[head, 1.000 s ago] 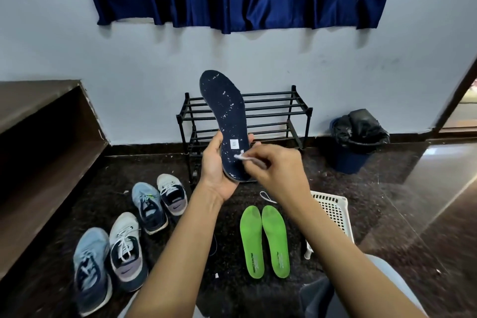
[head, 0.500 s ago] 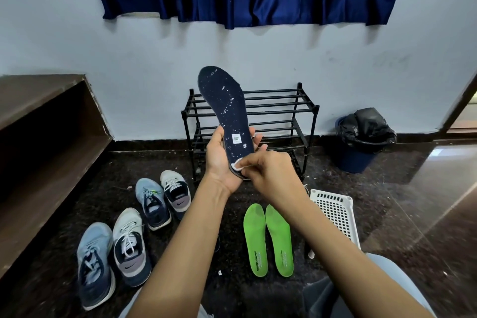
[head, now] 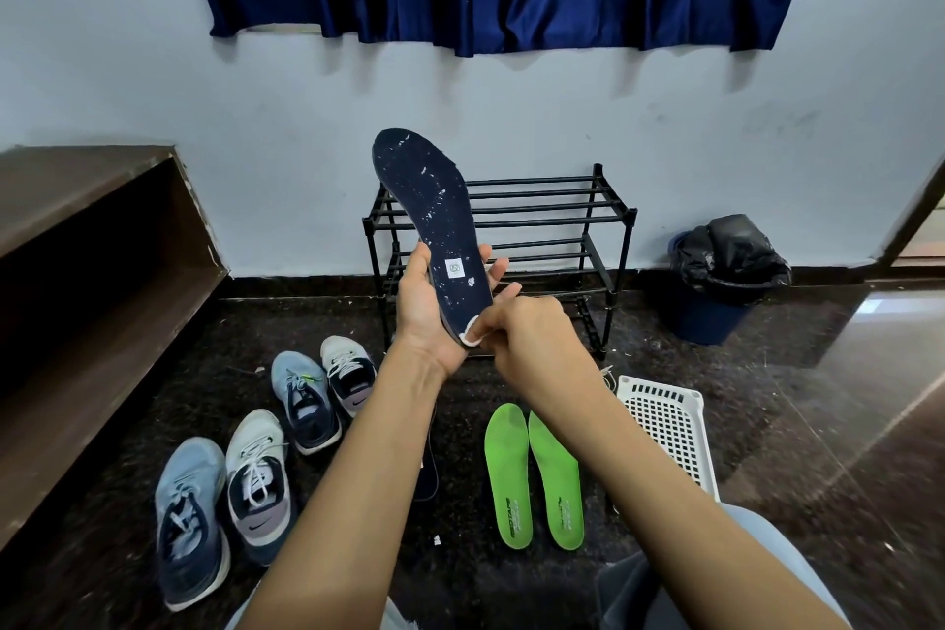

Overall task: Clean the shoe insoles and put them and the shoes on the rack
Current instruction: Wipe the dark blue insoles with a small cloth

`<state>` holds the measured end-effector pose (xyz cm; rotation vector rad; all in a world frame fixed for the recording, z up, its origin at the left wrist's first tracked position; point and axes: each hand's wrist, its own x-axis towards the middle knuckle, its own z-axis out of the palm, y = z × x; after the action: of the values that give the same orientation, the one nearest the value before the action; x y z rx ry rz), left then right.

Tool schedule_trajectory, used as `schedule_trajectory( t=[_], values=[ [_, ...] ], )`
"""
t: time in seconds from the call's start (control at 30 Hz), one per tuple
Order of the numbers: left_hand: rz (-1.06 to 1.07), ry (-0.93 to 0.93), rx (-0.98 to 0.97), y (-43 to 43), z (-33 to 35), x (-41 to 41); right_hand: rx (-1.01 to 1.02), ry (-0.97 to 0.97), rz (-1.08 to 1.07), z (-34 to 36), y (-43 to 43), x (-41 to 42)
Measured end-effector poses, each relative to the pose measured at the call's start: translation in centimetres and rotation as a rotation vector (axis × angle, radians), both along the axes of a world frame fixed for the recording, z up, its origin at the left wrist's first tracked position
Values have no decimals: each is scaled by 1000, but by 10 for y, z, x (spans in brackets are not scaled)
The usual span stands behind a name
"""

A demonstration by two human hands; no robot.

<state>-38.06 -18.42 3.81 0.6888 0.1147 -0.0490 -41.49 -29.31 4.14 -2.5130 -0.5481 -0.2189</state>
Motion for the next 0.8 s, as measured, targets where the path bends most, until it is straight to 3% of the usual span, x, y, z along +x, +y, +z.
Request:
schedule_trajectory(
  t=[0.07, 0.2, 0.43, 0.63, 0.8],
  values=[
    [12, 1, 0, 0, 0, 0, 60, -20, 17, 0, 1, -2],
    [30, 12, 29, -6, -2, 0, 391, 45, 22, 8, 1, -10],
    [42, -1, 25, 5, 1, 1, 14, 2, -26, -1, 2, 2],
    [86, 6, 51, 4, -4, 1, 384, -7, 49, 3, 9, -11],
    [74, -6, 73, 5, -5, 1, 26, -45, -52, -8, 11, -2]
  ],
)
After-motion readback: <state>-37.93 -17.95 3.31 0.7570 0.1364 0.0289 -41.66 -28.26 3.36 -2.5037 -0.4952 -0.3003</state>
